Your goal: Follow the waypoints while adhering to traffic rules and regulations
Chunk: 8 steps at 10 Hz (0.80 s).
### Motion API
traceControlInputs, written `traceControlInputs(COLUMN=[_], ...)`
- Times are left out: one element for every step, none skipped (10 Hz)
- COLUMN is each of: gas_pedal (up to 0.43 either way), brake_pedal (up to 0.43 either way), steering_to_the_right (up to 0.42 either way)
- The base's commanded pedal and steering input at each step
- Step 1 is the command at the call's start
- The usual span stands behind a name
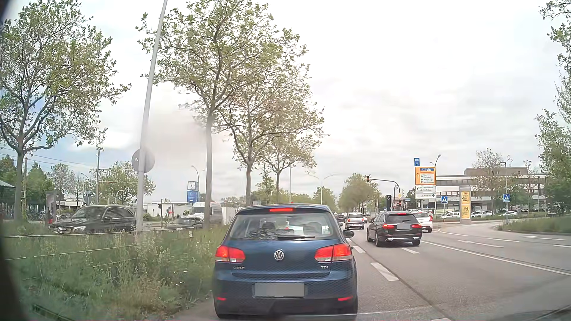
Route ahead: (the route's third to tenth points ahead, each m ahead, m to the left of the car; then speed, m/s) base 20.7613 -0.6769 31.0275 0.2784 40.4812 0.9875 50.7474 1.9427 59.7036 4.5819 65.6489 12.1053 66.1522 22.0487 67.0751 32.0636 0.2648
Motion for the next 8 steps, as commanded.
traceControlInputs(gas_pedal=[0.0,0.0,0.0,0.0,0.0,0.0,0.0,0.0], brake_pedal=[0.14,0.14,0.14,0.146,0.146,0.146,0.152,0.165], steering_to_the_right=[0.008,0.008,0.008,0.008,0.008,0.008,0.008,0.008])
